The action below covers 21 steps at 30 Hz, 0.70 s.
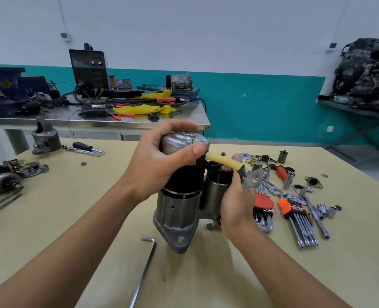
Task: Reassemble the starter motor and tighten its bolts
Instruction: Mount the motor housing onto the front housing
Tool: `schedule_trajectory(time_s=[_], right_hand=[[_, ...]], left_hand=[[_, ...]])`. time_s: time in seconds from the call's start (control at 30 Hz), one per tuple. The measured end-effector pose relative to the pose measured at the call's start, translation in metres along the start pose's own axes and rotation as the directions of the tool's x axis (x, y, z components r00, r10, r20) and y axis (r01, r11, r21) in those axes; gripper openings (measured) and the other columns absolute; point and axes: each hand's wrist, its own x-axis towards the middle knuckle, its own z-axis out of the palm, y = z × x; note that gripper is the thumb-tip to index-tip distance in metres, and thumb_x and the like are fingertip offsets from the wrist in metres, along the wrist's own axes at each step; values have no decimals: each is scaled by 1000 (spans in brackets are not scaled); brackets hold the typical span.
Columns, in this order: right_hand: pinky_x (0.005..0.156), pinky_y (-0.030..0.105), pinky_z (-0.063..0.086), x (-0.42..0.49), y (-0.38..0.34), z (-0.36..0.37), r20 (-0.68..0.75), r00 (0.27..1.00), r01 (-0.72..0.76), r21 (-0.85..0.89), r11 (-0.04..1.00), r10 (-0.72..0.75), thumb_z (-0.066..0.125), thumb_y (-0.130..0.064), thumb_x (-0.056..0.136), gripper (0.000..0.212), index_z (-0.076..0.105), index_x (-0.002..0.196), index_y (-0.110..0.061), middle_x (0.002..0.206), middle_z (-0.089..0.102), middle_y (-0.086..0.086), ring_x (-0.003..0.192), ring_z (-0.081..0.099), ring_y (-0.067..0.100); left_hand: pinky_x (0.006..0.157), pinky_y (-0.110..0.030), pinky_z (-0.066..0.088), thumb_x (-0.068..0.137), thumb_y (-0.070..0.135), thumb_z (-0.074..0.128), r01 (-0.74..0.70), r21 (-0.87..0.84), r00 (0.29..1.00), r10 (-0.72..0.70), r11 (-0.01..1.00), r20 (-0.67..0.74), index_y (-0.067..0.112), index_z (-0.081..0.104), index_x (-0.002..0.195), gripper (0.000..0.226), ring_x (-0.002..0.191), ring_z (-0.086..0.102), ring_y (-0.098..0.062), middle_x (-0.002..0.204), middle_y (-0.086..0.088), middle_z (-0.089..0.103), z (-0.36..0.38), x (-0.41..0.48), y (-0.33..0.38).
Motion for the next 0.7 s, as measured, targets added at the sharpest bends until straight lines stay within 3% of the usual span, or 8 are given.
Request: schedule_trajectory(time_s=[0.07,0.13,0.2,0.33,0.47,0.5,0.57,0.7], right_hand=[[101,54,36,3,3,-2,9,1000,-22,-31,999,23,37,-30,109,24,26,94,-45,120,34,-18,115,31,17],[77,32,51,4,7,-4,2,1000,-11,-110,994,11,37,-31,108,23,26,94,-46,86,72,-1,69,68,16],[77,33,47,2,6,-4,-6,1000,8,-86,996,-8,38,-28,109,21,24,97,-39,106,61,1,80,26,-4],[100,58,24,-1,-2,1,-13,1000,4,-87,996,-5,38,-32,108,16,29,98,-41,118,4,-13,108,11,18],[98,63,38,-2,-2,0,67,998,-2,-39,999,5,37,-30,108,12,46,106,-39,110,39,-18,104,31,5],[88,53,48,0,1,-2,84,996,-14,-55,998,19,38,-34,105,37,71,88,-40,95,68,-14,83,70,2],[75,41,44,4,5,-4,100,993,-57,-48,997,61,44,-44,96,48,62,55,-29,57,61,-14,60,56,1],[75,43,53,7,8,-5,138,989,-46,-64,997,55,43,-62,89,51,72,68,-26,70,67,-1,73,62,19]], left_hand=[[75,-27,58,70,46,74,8,-13,999,-8,1000,-31,20,66,112,50,92,72,-17,111,-5,72,1,-2,-4],[72,-25,57,73,48,71,16,-47,999,-18,999,-26,26,62,114,47,90,71,-14,106,3,73,-1,-3,-7],[75,-24,56,70,46,75,10,-38,999,-9,999,42,27,54,125,62,95,70,-13,106,10,71,-7,-6,-11],[94,-33,56,55,33,94,-55,85,986,41,995,164,38,30,149,113,122,62,-19,134,14,58,-17,-16,-24],[96,-29,53,61,24,93,-175,111,980,163,978,112,32,32,148,106,125,58,-23,135,12,53,-16,-18,-31],[97,-32,52,62,23,92,-191,100,980,184,976,83,28,36,144,100,123,59,-26,134,6,54,-14,-18,-32],[99,-38,52,61,22,91,-219,76,976,217,973,36,21,42,136,90,122,59,-29,134,-5,54,-13,-16,-29],[95,-51,56,60,19,88,-286,47,957,288,957,-45,19,44,127,80,122,60,-28,134,-8,56,-11,-7,-10]])
